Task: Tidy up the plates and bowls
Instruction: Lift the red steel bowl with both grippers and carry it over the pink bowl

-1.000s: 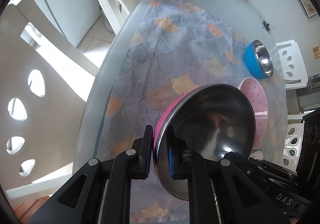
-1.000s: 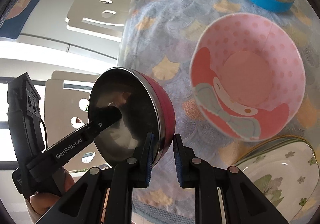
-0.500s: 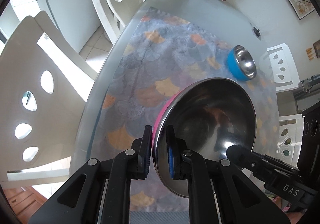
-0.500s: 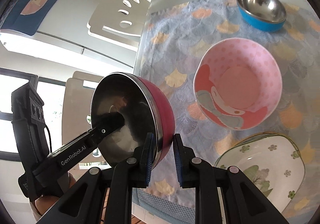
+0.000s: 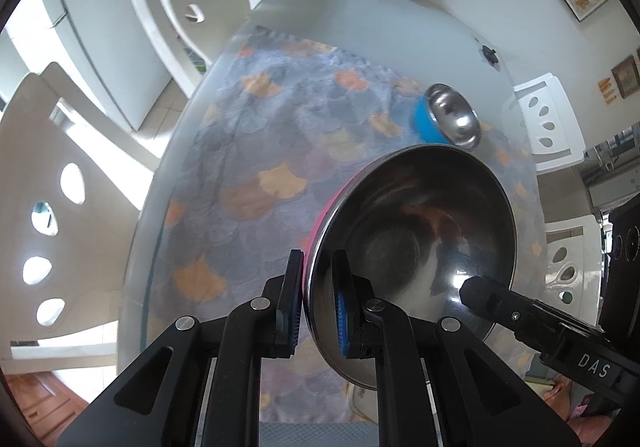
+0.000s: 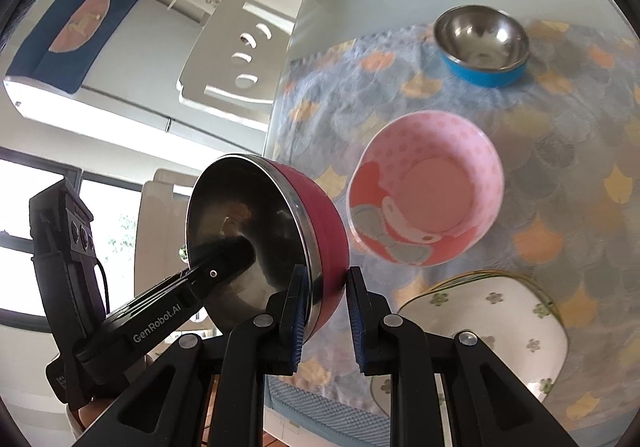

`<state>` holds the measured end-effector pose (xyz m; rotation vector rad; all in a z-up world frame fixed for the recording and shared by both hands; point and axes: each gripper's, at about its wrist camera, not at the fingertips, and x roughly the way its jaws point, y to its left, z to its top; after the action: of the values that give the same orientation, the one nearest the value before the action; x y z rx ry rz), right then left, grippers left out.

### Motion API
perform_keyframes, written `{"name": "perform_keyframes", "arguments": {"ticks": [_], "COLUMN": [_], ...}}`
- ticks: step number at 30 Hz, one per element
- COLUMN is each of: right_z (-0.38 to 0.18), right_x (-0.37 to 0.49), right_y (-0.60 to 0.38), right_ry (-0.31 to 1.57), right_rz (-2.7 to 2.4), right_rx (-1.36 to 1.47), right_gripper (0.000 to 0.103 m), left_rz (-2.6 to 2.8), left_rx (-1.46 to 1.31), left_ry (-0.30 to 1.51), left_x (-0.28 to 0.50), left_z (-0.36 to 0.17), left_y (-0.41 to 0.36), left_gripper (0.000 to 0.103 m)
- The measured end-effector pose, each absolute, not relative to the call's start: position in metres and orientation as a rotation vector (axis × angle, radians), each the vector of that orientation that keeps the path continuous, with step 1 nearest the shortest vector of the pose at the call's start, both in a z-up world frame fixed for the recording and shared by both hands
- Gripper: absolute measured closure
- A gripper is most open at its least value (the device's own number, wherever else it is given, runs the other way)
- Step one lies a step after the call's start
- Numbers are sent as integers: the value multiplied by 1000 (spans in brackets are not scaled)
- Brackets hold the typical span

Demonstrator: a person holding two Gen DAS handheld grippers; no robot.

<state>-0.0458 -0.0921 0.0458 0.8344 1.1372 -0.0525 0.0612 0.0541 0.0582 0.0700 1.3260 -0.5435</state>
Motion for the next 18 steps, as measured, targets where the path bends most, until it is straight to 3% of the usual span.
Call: {"name": "perform_keyframes", "arguments": {"ticks": [18], "right_z": [33], "right_x": [-55], "right_y": [-160], "right_ry": [1129], "right_rz": [-137], "right_rx": [873], "right_gripper": [85], "left_rz": [-596], "left_rx": [133], "left_ry": [1342], "left_x": [64], "left_z": [40], "left_y": [-17], "left_gripper": [91]}}
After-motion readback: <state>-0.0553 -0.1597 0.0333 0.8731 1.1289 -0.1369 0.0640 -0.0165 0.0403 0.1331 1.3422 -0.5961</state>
